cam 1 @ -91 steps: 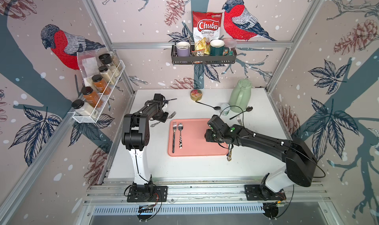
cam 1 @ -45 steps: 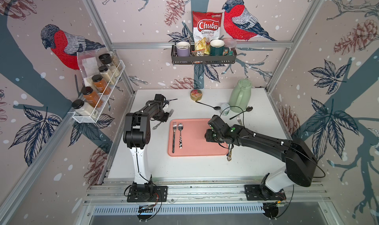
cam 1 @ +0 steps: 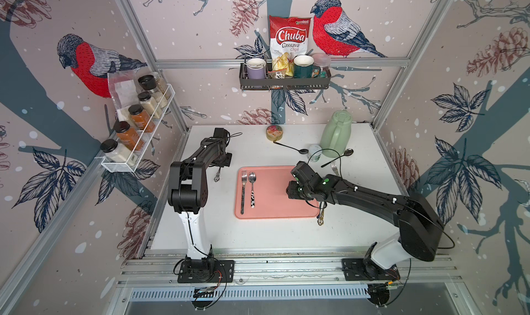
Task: Set the spoon and fork side by side
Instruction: Pick up the fork at the center of the board, then place the fork on the tray.
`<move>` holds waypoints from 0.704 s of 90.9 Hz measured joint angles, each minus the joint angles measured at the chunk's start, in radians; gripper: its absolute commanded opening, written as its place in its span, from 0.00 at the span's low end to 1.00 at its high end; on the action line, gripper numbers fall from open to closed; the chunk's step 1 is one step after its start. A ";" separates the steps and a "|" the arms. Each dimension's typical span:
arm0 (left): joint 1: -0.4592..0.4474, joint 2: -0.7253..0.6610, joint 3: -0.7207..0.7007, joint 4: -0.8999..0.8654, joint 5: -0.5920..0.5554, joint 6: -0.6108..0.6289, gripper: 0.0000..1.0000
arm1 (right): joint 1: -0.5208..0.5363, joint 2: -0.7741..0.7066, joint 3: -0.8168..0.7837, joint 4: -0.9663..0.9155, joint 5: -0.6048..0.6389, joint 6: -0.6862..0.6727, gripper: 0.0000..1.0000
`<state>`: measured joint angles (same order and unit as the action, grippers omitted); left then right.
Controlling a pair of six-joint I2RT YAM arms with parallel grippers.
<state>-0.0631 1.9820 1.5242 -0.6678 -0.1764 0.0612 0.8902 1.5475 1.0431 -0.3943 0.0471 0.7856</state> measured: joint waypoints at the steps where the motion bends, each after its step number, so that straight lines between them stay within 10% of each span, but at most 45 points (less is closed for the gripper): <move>1: -0.001 -0.006 0.001 -0.003 -0.006 -0.007 0.00 | 0.000 0.000 0.000 0.000 0.000 0.000 0.43; 64: -0.517 -0.349 -0.194 -0.186 -0.182 -0.705 0.00 | -0.029 -0.055 -0.028 -0.014 0.005 0.003 0.43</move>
<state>-0.5804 1.6333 1.3300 -0.8539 -0.3588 -0.6437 0.8608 1.4929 1.0149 -0.4084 0.0521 0.7891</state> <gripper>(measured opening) 0.059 0.430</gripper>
